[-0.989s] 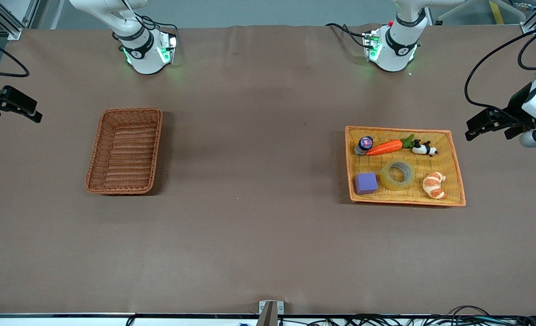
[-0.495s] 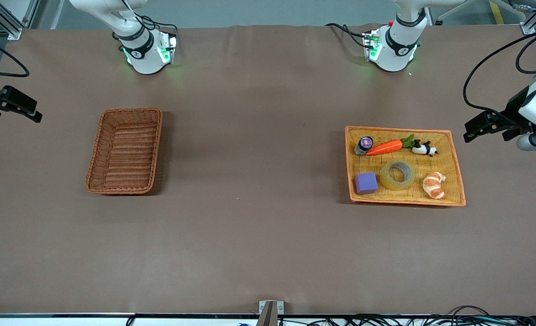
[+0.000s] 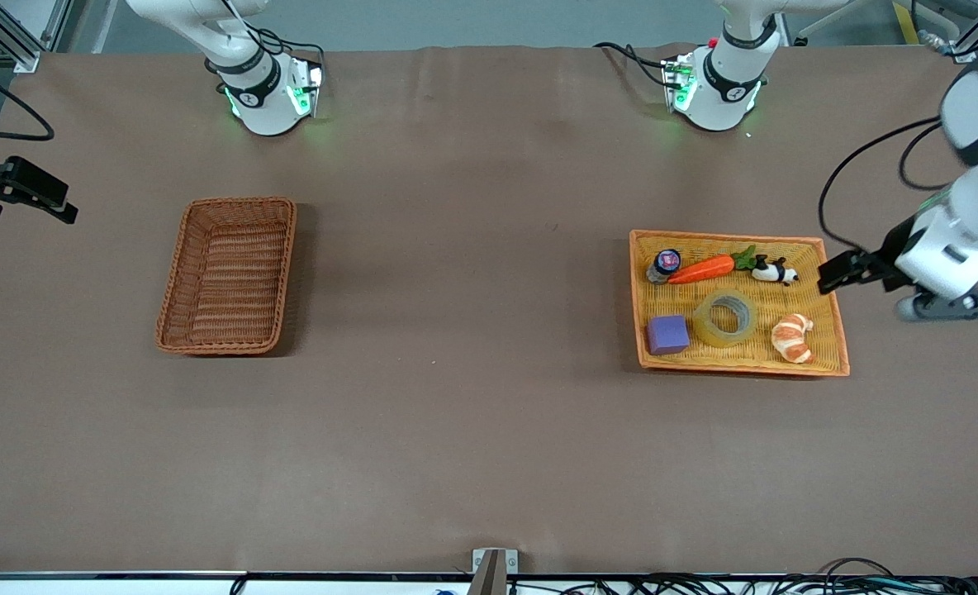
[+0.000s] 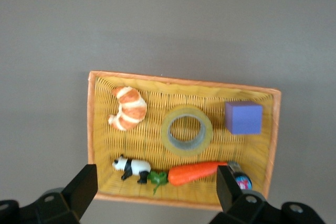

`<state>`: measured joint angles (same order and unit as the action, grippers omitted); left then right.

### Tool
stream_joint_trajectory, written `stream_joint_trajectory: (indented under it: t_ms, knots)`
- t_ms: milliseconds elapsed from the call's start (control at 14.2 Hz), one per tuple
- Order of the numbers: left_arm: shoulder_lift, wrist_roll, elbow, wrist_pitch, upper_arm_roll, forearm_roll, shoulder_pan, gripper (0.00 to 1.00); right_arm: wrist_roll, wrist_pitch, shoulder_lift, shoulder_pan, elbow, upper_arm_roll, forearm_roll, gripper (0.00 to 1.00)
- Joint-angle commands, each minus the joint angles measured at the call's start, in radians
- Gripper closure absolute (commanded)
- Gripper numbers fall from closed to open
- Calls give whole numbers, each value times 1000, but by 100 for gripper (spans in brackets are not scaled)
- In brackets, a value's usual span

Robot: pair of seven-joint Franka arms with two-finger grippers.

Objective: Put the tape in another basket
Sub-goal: 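Move the left gripper over the tape roll in the yellow tray, then lower the left gripper and grasp the tape roll's rim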

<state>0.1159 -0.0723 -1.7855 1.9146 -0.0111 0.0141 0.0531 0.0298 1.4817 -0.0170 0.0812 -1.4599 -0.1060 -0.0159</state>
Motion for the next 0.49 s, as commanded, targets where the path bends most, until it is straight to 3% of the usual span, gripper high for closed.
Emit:
stream_joint_trajectory:
  t_ms: [0, 424]
  knots:
    - [-1, 17, -150, 168, -10, -6, 7, 0, 5, 8, 22, 6, -23, 2, 8, 0]
    - [151, 22, -259, 346, -3, -16, 16, 0, 5, 8, 22, 8, -23, 2, 8, 0]
